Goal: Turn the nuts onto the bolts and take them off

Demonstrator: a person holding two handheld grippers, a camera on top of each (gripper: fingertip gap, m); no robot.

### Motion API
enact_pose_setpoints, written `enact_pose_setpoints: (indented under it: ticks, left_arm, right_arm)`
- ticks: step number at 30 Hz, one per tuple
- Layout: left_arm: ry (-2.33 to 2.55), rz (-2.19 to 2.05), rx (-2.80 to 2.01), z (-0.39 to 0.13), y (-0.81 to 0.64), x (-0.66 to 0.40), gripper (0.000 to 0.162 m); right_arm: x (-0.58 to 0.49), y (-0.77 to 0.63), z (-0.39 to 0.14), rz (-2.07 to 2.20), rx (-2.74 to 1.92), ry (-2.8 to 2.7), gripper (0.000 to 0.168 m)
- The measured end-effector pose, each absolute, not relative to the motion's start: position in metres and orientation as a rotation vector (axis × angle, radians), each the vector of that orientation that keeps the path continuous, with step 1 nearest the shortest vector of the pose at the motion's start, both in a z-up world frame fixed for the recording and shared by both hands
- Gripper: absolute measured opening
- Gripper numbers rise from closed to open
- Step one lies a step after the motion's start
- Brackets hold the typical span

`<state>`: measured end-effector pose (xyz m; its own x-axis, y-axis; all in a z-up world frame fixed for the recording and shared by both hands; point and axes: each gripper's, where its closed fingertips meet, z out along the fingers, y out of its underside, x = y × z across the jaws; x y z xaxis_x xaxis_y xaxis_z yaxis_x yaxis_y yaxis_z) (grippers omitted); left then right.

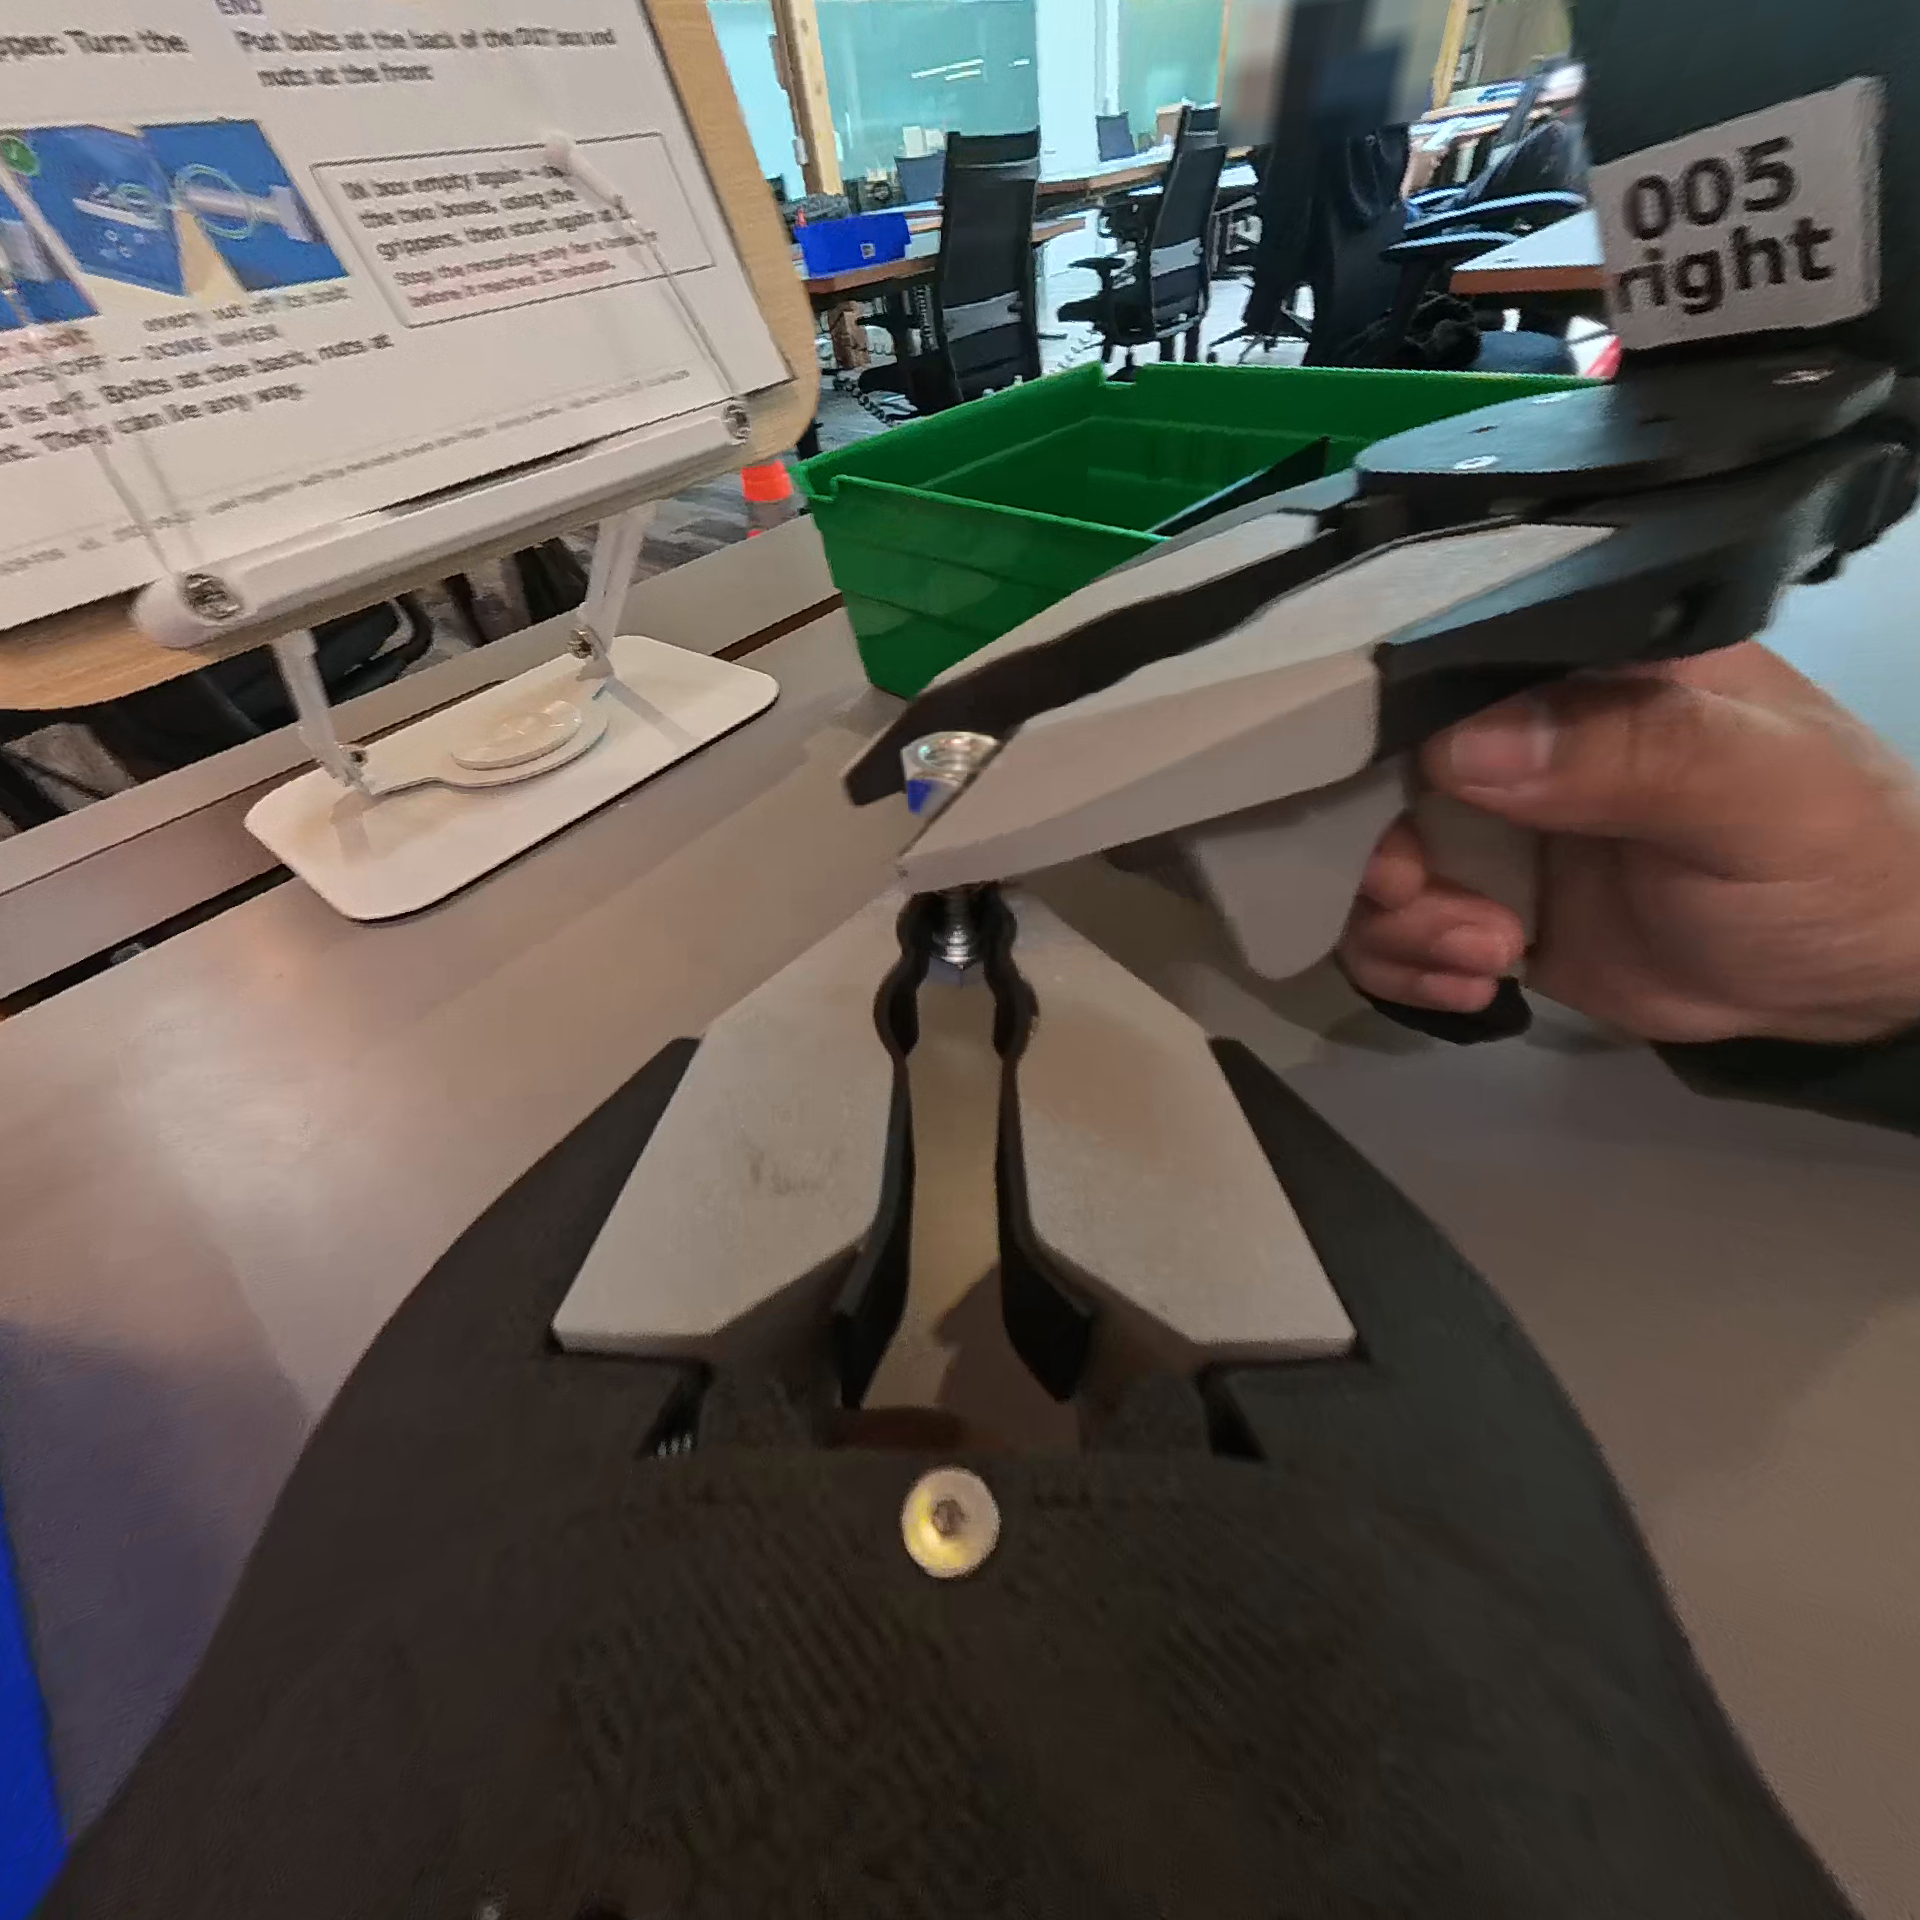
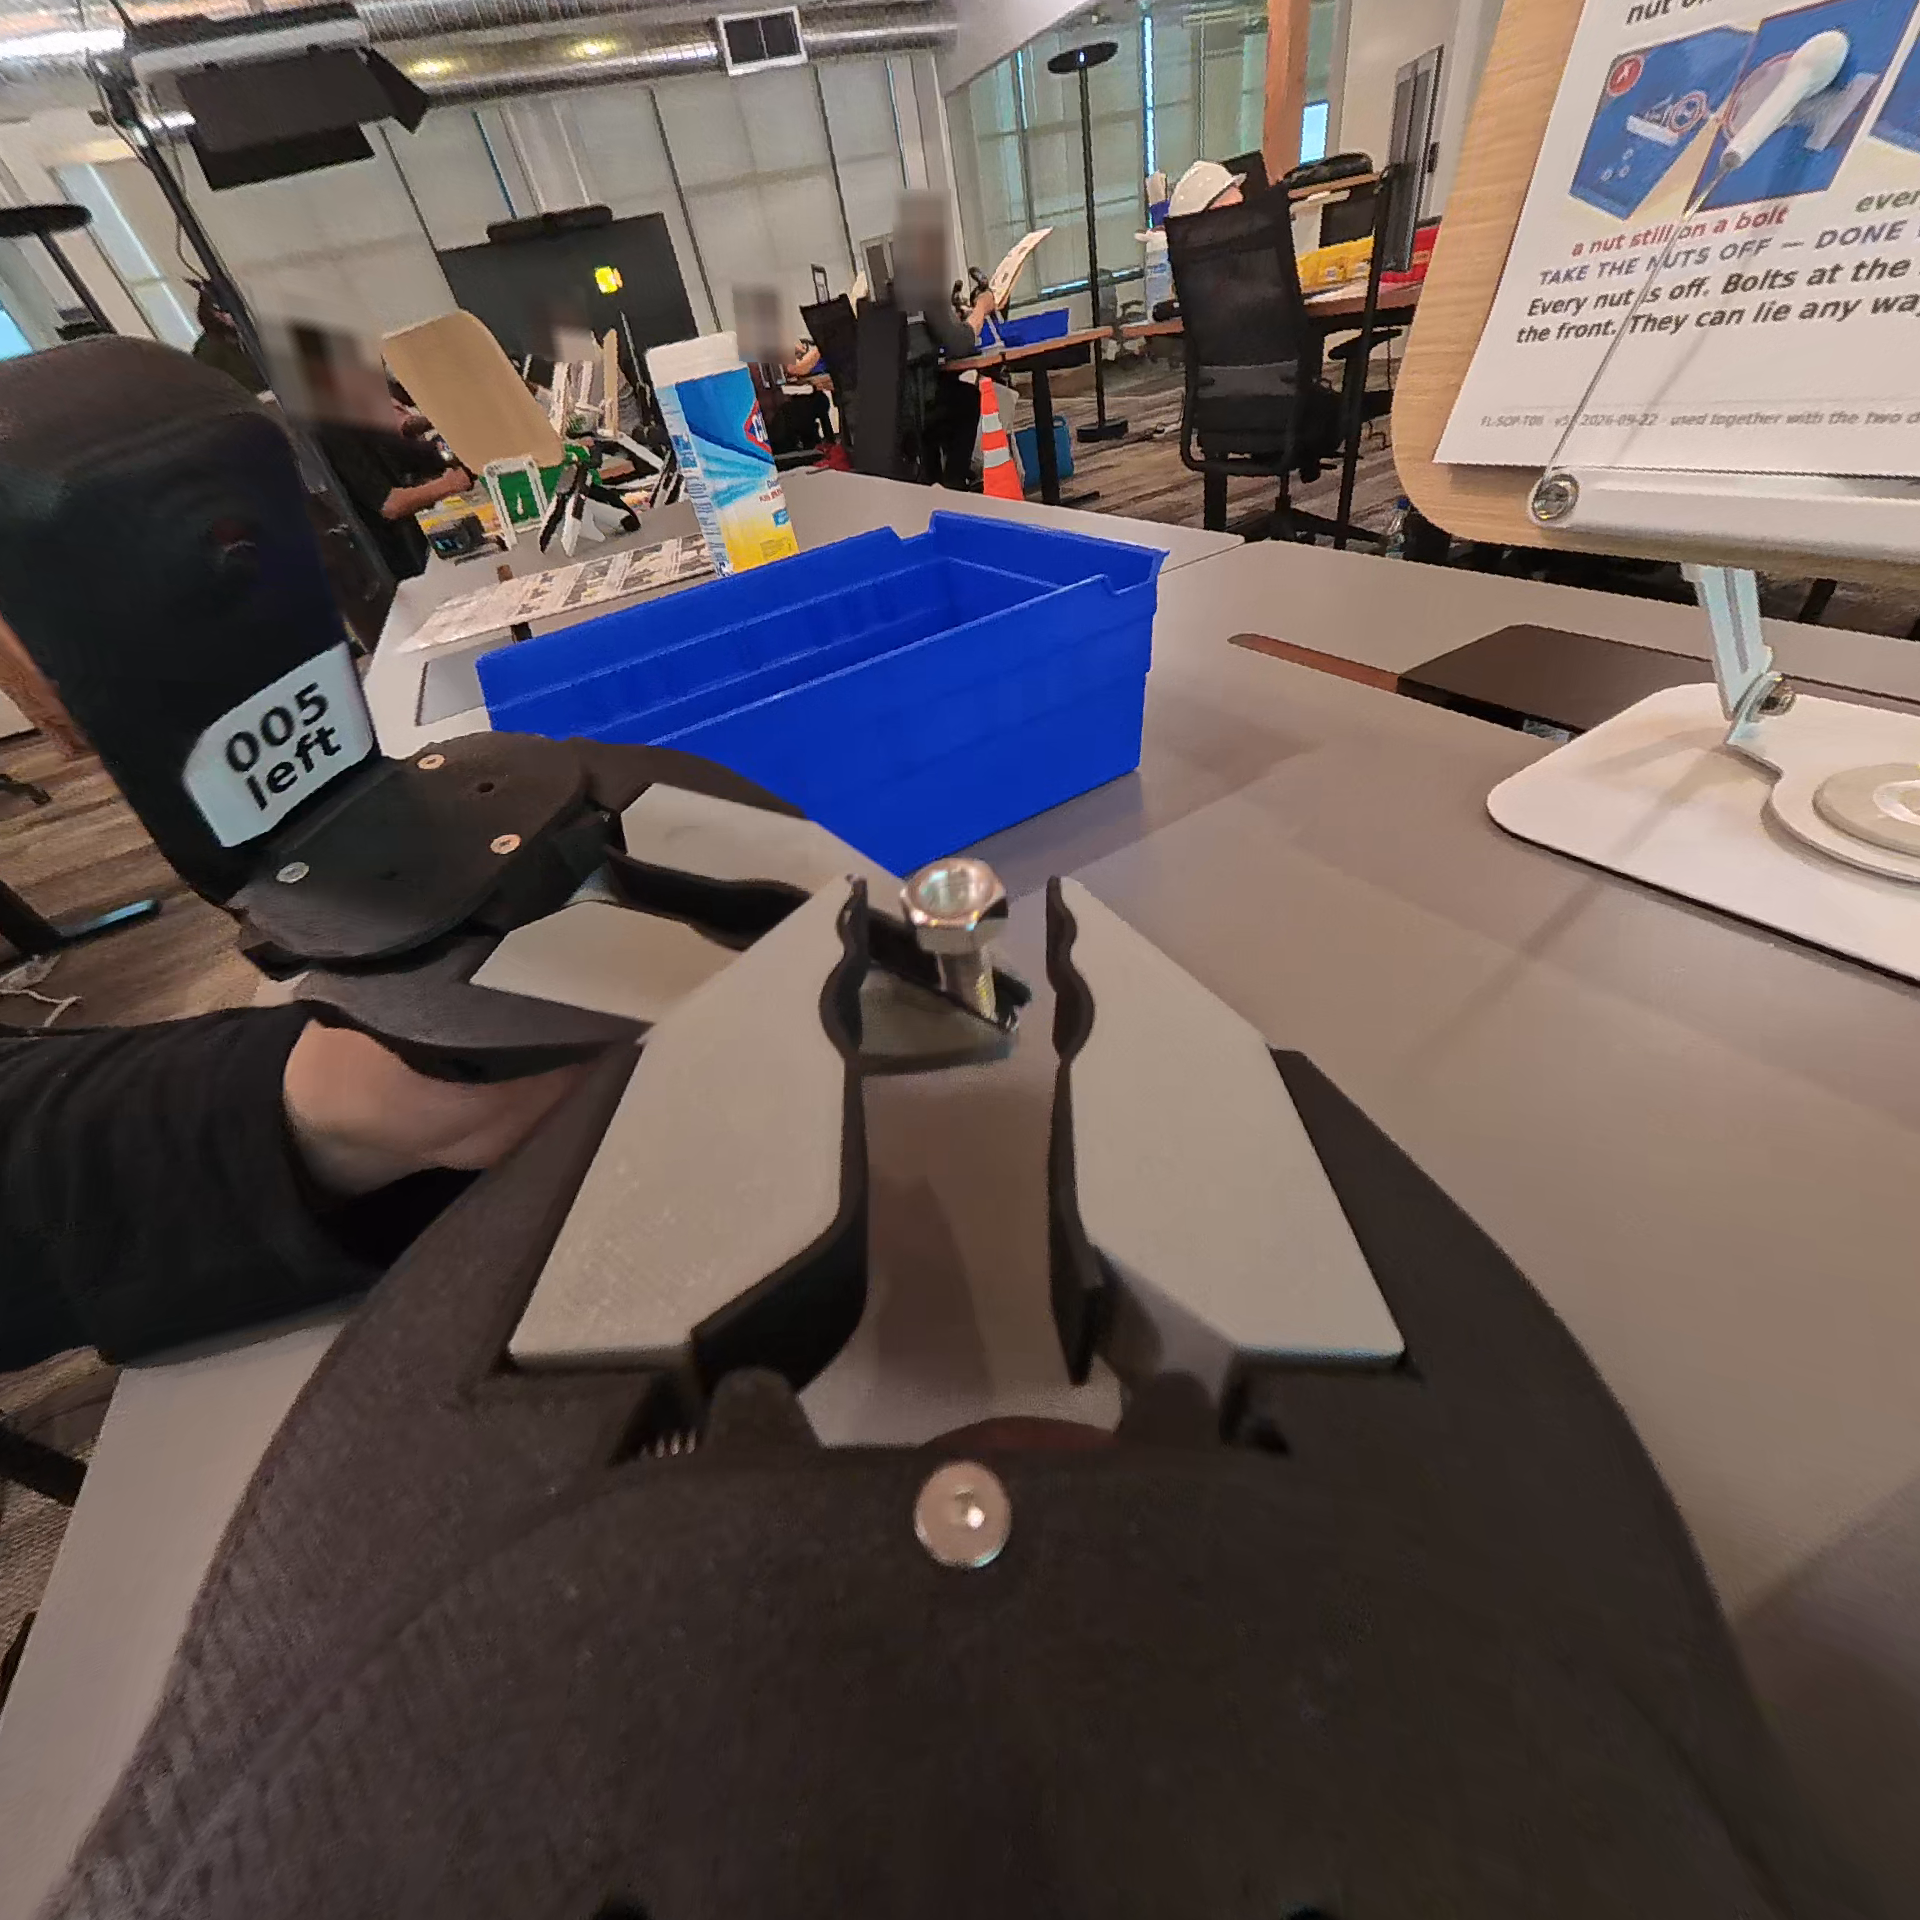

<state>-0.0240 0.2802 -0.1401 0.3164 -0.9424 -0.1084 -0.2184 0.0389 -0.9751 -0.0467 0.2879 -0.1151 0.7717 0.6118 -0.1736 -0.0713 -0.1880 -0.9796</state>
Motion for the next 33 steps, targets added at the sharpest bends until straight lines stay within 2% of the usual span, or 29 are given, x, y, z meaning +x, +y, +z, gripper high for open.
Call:
enact_pose_setpoints:
  ticks: [12, 21, 33]
  left_arm:
    - [1.111, -0.749, -1.477, -0.142, 0.289, -0.029, 0.006]
    - [1.219, -0.840, -1.408, -0.141, 0.260, -0.016, 0.006]
    - [1.205, -0.868, -1.413, -0.138, 0.262, -0.018, 0.006]
  right_arm:
    - [-0.052, 0.287, -0.117, 0.547, -1.661, -0.472, 0.028]
    - [-0.054, 0.285, -0.116, 0.594, -1.658, -0.478, 0.013]
    - [-0.051, 0.287, -0.112, 0.588, -1.652, -0.470, 0.012]
